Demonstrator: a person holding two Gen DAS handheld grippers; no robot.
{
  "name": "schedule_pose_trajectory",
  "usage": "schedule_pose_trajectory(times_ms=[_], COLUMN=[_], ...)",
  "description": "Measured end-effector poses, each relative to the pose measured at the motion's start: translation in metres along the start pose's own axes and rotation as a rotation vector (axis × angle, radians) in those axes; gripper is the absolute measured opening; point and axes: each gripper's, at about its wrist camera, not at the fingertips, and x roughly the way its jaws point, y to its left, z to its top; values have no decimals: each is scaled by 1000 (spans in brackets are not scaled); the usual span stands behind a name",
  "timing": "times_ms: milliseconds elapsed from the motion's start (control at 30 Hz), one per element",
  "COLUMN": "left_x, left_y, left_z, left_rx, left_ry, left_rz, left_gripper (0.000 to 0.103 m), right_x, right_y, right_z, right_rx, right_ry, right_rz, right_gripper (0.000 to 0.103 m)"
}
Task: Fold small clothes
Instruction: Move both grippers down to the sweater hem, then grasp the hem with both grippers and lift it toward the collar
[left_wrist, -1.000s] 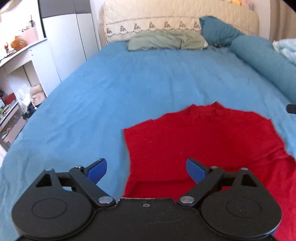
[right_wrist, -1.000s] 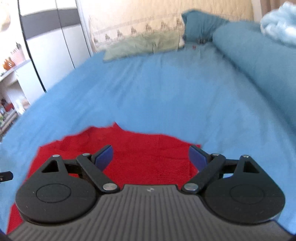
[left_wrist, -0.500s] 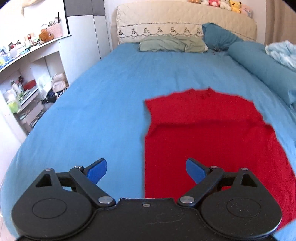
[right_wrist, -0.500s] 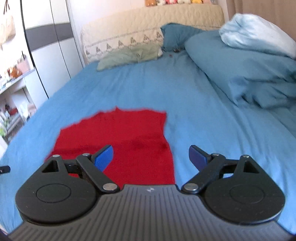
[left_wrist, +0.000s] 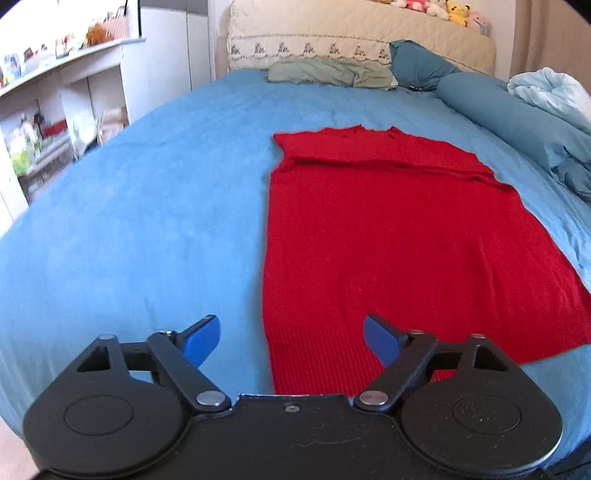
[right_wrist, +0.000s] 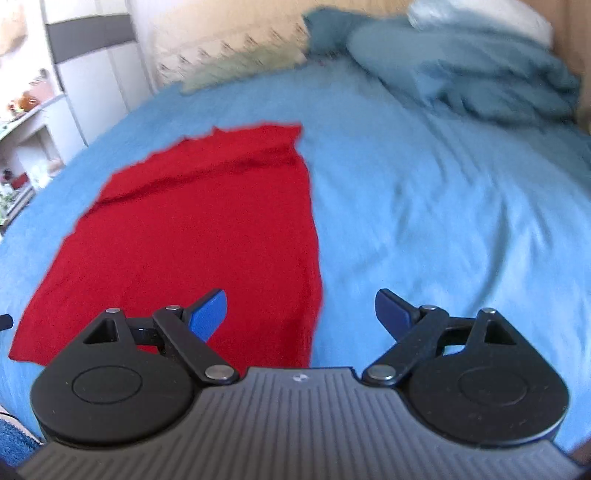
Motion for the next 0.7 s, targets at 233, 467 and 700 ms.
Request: schedule_pose_trajectory(times_ms=[233,467,700], left_x=[6,12,19], left_y=[10,3,1], left_z=[-18,-28,-33], left_rx=[-140,-153,-112], left_ry=[13,5,3], left_rz=[7,19,30], left_gripper=[63,60,50], right_x=[-1,18,36], right_y=[-6,3,12], right_z=[-30,-42,-56], right_rx=[85,82,36], right_ry=[15,35,63], right_rz=[-1,-18,-68], right_gripper=[98,83,75])
